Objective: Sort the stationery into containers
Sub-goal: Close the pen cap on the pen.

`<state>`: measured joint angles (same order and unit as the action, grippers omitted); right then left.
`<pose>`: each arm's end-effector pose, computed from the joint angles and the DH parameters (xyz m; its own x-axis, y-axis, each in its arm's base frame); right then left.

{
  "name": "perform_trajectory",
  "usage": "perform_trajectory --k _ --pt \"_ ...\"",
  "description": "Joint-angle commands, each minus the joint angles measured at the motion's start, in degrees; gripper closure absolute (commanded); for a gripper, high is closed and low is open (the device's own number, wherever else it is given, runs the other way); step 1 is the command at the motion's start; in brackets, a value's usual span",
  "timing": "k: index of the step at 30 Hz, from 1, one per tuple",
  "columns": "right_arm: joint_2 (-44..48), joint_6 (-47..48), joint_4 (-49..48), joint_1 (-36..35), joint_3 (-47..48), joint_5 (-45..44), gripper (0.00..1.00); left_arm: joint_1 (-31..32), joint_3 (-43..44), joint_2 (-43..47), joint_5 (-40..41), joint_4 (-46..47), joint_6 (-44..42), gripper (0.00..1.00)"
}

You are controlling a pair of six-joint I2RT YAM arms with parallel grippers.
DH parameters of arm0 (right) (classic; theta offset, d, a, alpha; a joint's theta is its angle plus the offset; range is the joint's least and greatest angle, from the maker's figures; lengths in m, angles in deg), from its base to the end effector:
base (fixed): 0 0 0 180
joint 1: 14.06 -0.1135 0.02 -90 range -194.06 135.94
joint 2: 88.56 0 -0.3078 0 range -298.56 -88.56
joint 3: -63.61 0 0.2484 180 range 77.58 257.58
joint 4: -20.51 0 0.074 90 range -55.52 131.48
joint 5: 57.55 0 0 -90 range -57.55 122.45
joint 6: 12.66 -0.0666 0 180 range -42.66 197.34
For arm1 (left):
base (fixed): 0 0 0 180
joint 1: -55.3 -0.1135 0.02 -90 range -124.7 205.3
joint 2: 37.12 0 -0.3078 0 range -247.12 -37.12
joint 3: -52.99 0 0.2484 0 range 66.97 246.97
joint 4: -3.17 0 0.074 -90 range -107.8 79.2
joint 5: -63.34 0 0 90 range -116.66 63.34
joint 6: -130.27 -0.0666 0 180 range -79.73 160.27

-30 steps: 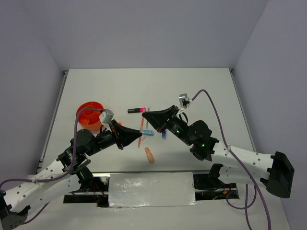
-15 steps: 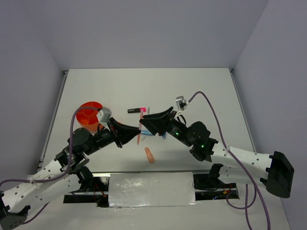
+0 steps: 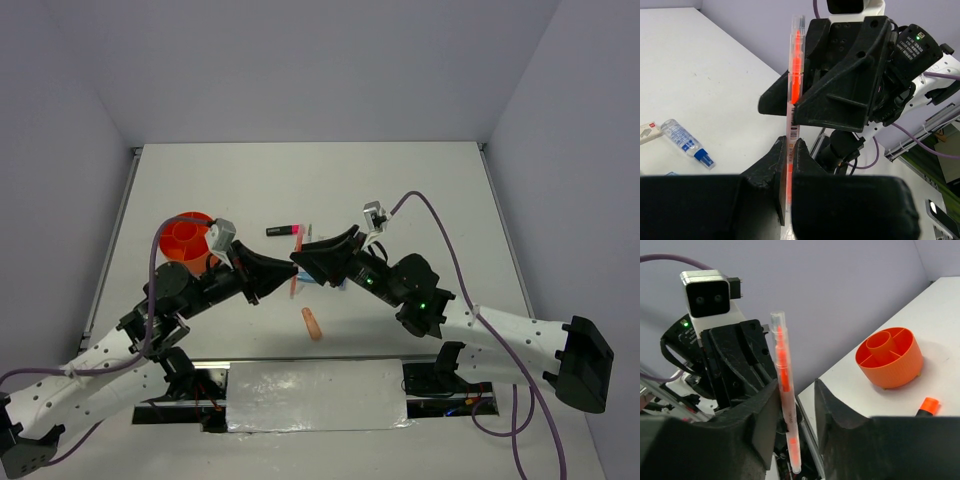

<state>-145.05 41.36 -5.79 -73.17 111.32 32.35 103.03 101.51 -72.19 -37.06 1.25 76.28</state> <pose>0.1180 0.1970 0.3746 -0.3786 0.5115 -0.7714 -0.7845 0.2648 0.5607 0.0895 -0.1164 0.3760 -0.3891 -0.4317 -0.8138 0.7640 0.3423 -0.5469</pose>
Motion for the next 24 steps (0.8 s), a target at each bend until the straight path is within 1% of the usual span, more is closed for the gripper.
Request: perform_trajectory --k 1,2,3,4,5,6,7,8,10,12,14,15,17,19,23,24 --pt "0.33 1.53 -0.77 -0.57 2.91 1.42 0.61 0.26 0.96 -0.09 -2.09 5.00 -0.68 1.00" --pt "0.33 1.62 -1.03 -0.57 3.09 1.59 0.73 0.18 0.88 -0.09 -2.44 5.00 -0.76 1.00" --pt "0.24 1.62 -1.73 -0.48 3.00 1.68 0.77 0.26 0.88 -0.17 -2.44 4.82 -0.77 1.00" --pt "0.15 1.62 -2.00 -0.65 2.83 1.94 0.86 0.26 0.88 -0.17 -2.27 4.65 -0.77 0.91" --pt "0.15 1.62 -2.18 -0.65 2.83 2.03 0.90 0.26 0.96 -0.26 -2.26 4.47 -0.85 0.85" --pt "-0.02 1.36 -2.27 -0.65 2.83 2.12 0.97 0.26 1.05 -0.26 -2.35 4.30 -0.94 0.70" --pt "-0.02 1.18 -2.35 -0.65 2.74 2.12 1.00 0.26 1.14 -0.18 -2.26 4.21 -0.85 0.58" --pt "-0.29 1.10 -2.36 -0.91 2.74 2.21 1.00 0.26 1.31 -0.17 -2.26 4.21 -0.85 0.48" --pt "-0.73 0.83 -2.88 -1.09 2.65 2.29 1.00 0.26 1.84 -0.44 -2.26 4.47 -0.85 0.39" --pt "-1.16 0.48 -3.32 -1.27 2.56 2.38 1.00 0.26 2.19 -0.96 -2.52 4.82 -0.94 0.39" --pt "-1.34 0.39 -3.67 -1.44 2.82 2.38 1.00 0.26 2.72 -1.49 -3.40 5.43 -1.20 0.43" --pt "-1.26 0.48 -3.50 -1.44 3.00 2.47 1.00 0.26 2.89 -2.02 -3.93 5.44 -1.29 0.53" --pt "-1.17 0.48 -2.97 -1.53 3.61 2.65 1.00 0.26 3.33 -2.55 -4.11 4.82 -1.47 0.68" --pt "-1.17 0.30 -2.97 -1.62 3.88 2.91 1.00 0.26 2.99 -2.90 -4.46 5.00 -1.56 0.78" --pt "-0.90 0.04 -3.24 -1.71 4.14 2.91 1.00 0.26 2.02 -3.25 -5.68 6.92 -1.29 0.79" --pt "-0.90 0.04 -2.89 -1.62 4.23 2.91 1.00 0.26 1.93 -3.51 -6.04 6.93 -1.38 0.86"
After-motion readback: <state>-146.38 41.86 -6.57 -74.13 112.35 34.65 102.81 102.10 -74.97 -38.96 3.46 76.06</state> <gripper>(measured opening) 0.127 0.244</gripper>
